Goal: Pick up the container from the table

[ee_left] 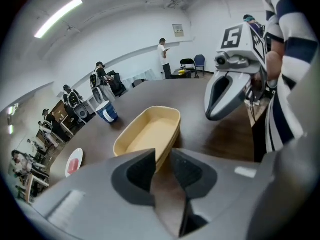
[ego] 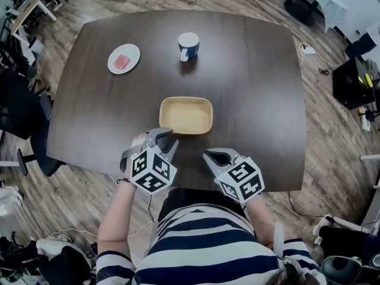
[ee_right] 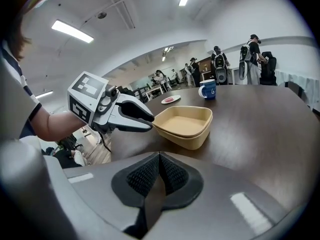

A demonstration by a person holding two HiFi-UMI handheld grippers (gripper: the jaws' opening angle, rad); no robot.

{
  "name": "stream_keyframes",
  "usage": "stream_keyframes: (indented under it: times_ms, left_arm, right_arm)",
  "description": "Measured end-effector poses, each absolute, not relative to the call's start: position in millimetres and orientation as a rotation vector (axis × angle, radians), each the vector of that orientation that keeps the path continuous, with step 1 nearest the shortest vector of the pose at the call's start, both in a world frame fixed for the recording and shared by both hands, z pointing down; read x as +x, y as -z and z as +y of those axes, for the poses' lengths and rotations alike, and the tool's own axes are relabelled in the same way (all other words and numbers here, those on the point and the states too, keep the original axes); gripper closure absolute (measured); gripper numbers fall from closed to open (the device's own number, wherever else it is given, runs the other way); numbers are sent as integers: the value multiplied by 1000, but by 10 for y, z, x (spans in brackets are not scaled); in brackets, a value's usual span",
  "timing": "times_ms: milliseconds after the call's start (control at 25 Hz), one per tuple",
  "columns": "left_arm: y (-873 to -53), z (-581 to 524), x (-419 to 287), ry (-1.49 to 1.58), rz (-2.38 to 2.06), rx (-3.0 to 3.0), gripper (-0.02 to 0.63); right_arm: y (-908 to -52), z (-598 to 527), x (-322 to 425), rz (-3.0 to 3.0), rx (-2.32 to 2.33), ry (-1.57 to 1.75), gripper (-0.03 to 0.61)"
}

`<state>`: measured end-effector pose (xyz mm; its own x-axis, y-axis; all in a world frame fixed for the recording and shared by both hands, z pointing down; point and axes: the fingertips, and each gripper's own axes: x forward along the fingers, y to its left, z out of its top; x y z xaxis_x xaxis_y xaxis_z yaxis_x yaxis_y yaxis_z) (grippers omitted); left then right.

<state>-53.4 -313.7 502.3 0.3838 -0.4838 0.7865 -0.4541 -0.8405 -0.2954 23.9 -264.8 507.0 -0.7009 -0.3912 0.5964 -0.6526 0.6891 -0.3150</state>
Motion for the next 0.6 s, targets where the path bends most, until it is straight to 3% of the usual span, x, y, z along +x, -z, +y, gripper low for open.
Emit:
stream_keyframes:
  times_ms: [600]
  left_arm:
    - [-5345, -3363, -522, 1718, 605, -2423, 614]
  right_arm:
    - [-5316, -2807, 160, -2393, 674, -738, 580]
